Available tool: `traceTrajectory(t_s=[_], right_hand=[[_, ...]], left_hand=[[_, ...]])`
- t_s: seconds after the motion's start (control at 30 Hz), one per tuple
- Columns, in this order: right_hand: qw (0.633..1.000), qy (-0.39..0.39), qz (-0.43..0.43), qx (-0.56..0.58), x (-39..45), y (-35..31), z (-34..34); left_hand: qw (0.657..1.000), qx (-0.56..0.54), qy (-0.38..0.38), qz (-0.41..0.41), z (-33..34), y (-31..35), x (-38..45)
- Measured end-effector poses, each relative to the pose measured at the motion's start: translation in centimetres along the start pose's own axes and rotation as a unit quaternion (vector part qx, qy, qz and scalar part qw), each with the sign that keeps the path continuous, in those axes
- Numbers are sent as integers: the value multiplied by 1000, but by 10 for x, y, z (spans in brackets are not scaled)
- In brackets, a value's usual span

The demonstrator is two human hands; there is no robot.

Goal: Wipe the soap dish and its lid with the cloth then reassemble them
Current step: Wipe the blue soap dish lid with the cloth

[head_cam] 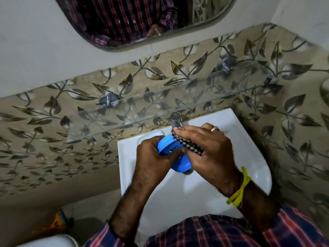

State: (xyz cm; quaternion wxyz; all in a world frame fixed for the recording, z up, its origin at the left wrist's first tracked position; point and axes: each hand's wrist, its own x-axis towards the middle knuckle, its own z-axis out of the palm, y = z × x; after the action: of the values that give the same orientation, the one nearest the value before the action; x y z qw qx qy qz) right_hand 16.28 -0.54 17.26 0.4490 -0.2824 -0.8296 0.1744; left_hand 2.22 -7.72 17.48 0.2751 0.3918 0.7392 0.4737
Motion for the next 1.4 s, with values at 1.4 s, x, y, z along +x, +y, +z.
traceTrajectory(t_s=[1.4], right_hand=[[993,-67,-93,22,-11,-6,16]], left_hand=[[998,-21,53,28,-22,-15,-19]])
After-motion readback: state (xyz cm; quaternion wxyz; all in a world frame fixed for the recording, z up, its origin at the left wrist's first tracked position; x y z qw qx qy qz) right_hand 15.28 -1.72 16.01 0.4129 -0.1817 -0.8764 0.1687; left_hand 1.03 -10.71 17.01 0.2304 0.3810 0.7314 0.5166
